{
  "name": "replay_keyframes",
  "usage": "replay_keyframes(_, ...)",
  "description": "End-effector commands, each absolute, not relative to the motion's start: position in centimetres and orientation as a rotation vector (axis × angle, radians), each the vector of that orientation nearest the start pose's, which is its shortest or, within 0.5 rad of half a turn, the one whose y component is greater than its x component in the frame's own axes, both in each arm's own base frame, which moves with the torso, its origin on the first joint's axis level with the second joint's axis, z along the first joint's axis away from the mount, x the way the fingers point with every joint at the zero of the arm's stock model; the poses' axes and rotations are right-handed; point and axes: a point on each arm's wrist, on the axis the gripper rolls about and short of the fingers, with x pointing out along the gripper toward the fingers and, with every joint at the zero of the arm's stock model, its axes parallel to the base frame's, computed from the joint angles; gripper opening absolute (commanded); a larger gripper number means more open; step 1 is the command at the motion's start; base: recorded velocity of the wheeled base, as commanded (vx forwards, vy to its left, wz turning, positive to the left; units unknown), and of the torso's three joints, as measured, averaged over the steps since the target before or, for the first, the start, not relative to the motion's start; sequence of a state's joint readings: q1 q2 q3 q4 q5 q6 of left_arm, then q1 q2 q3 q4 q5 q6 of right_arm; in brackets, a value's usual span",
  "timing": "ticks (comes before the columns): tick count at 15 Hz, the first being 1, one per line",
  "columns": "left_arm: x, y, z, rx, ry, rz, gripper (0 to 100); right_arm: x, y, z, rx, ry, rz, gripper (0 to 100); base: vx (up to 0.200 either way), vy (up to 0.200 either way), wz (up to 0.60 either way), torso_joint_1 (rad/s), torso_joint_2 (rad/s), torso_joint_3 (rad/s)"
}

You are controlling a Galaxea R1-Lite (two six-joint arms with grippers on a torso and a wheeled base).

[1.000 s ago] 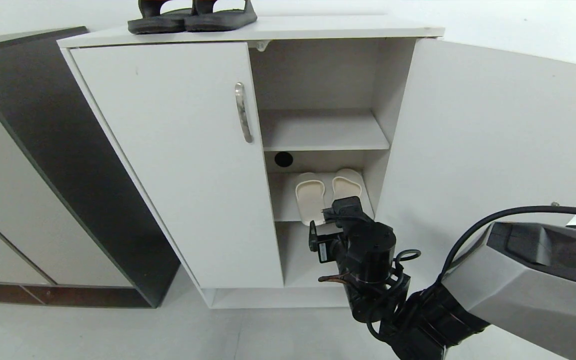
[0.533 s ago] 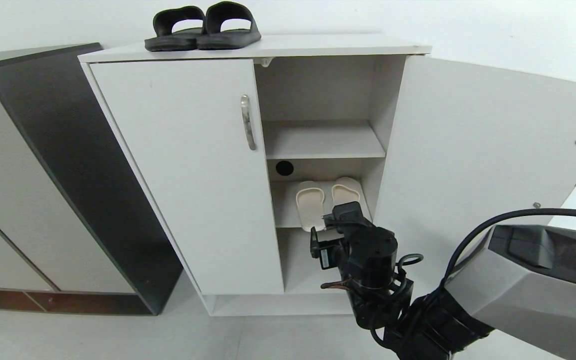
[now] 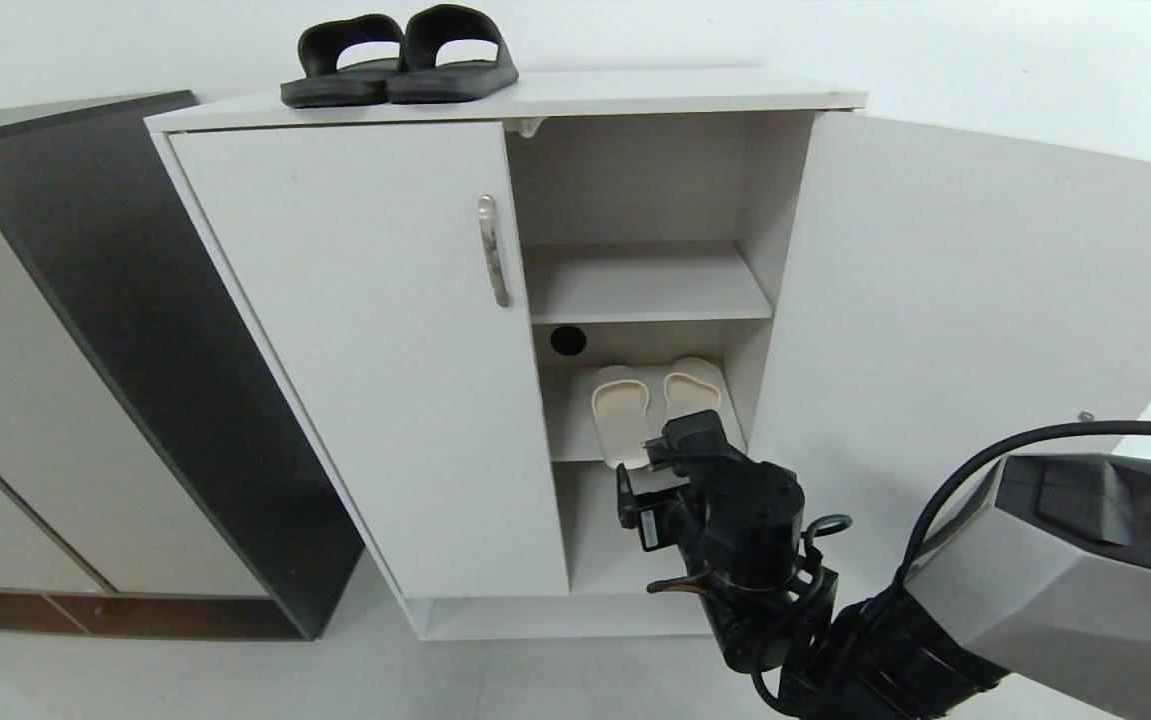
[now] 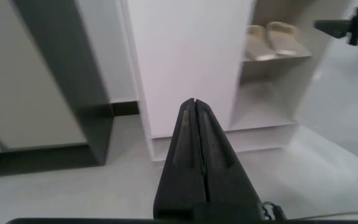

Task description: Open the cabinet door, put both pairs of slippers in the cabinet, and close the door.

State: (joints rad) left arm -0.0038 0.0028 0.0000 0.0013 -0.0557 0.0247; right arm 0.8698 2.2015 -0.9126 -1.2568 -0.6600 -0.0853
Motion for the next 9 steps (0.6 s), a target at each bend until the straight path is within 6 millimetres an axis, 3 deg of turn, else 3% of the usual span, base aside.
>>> replay_keyframes(1, -2.26, -0.11, 7.54, 0.024, 0.004, -0.06, 0, 26.36, 29.38, 8.96, -0.116, 0.023, 0.216, 100, 0.0, 0.2, 0.0, 0.017, 0.01, -0.007)
replay_keyframes(9, -2.26, -0.11, 7.54, 0.024, 0.004, -0.06, 0, 25.69, 28.71, 8.67, -0.136, 0.044, 0.234, 100, 0.0, 0.2, 0.0, 0.004, 0.0, 0.002)
